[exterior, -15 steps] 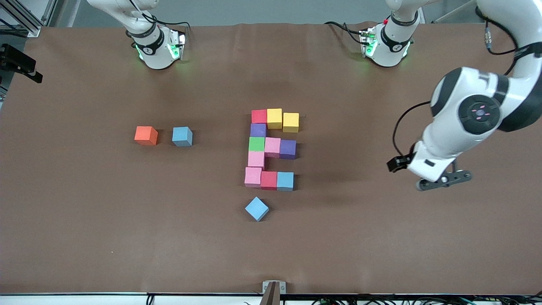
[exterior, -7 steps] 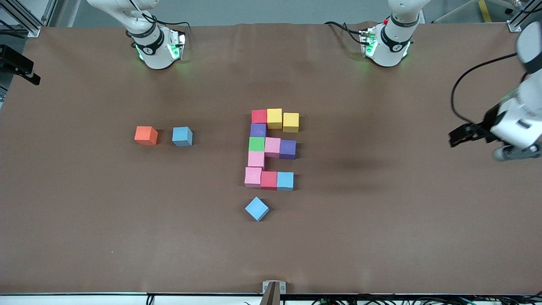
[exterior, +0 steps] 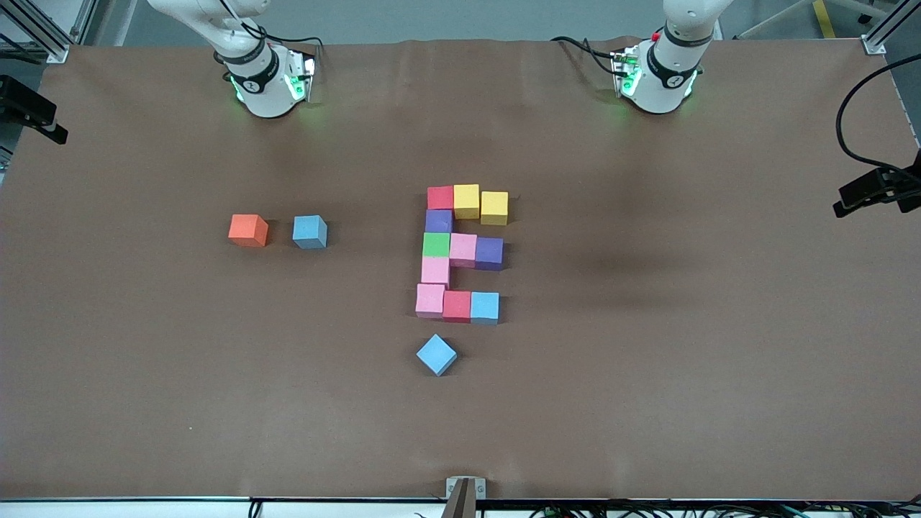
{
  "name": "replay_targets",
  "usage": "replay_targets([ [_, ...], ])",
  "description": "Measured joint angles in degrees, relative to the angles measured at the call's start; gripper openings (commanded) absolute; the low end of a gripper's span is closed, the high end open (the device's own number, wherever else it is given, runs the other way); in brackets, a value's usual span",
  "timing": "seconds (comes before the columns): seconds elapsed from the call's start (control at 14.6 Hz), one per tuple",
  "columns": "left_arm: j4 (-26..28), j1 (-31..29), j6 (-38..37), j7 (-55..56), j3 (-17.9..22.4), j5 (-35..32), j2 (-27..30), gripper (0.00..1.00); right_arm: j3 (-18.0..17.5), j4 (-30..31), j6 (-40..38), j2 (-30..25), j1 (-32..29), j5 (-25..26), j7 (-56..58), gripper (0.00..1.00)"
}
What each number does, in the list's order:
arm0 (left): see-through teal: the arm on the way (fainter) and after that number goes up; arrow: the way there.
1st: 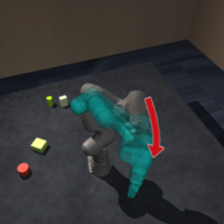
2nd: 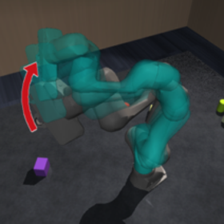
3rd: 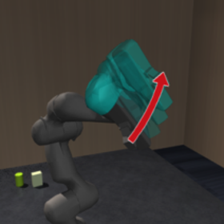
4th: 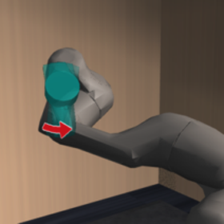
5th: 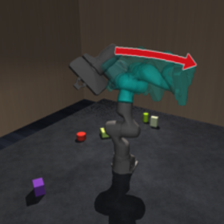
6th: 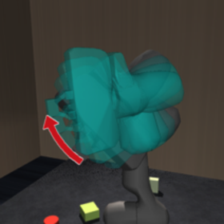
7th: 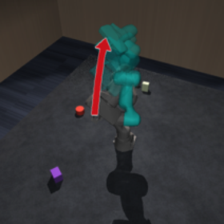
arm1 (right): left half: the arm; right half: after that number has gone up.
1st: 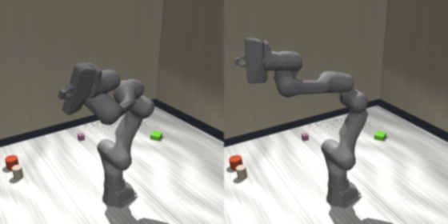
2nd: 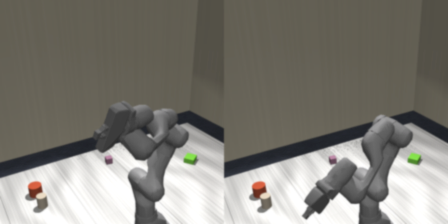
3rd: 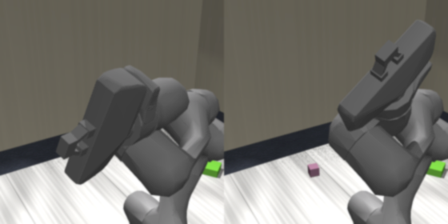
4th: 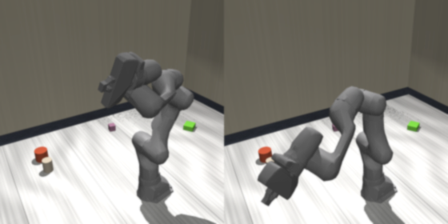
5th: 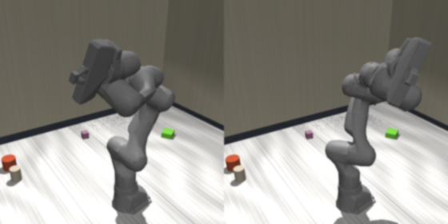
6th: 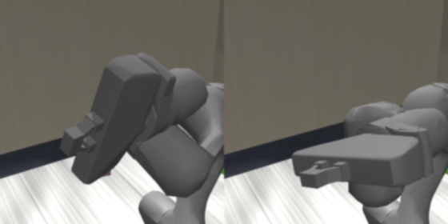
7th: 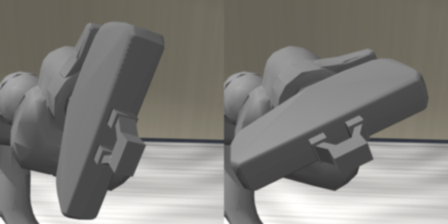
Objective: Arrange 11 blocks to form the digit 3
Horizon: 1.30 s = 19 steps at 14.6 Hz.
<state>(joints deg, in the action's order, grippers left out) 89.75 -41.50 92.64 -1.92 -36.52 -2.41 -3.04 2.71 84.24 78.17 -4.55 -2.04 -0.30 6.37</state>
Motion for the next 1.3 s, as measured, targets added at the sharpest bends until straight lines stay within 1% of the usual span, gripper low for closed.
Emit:
replay_targets([
  [0.07,-0.3,1.2,0.0,-1.1,1.7,0.0,0.0,1.0,0.0,0.0,0.0,0.0,0.0,0.0,0.0,1.0],
  [0.14,-0.8,4.0,0.0,-1.6,5.0,0.1,0.0,1.0,0.0,0.0,0.0,0.0,0.0,0.0,0.0,1.0],
  [0.27,-1.4,12.7,-0.1,-1.7,13.8,0.1,0.3,1.0,0.0,0.0,0.0,0.0,0.0,0.0,0.0,1.0],
  [0.41,-1.5,21.4,-0.3,-1.7,21.8,0.2,0.8,1.0,0.0,0.0,0.0,0.0,0.0,0.0,0.0,1.0],
  [0.62,-1.5,36.1,-0.7,-1.7,35.9,0.2,1.6,1.0,0.0,0.0,0.0,0.0,0.0,0.0,0.0,1.0],
  [0.69,-1.5,39.6,-0.8,-1.7,39.4,0.2,1.8,1.0,0.1,0.0,0.1,0.0,0.0,0.0,0.0,1.0],
  [0.76,-1.5,41.7,-0.8,-1.7,41.6,0.2,1.9,1.0,0.1,0.0,0.1,0.0,0.0,0.0,-0.1,1.0],
  [0.82,-1.5,42.7,-0.9,-1.7,42.7,0.2,2.0,1.0,0.1,0.0,0.1,0.0,0.0,0.0,-0.1,1.0],
  [1.3,-1.5,43.0,-0.9,-1.7,43.0,0.2,2.2,1.0,0.2,0.1,0.2,0.8,-0.2,0.0,-0.1,1.0],
])
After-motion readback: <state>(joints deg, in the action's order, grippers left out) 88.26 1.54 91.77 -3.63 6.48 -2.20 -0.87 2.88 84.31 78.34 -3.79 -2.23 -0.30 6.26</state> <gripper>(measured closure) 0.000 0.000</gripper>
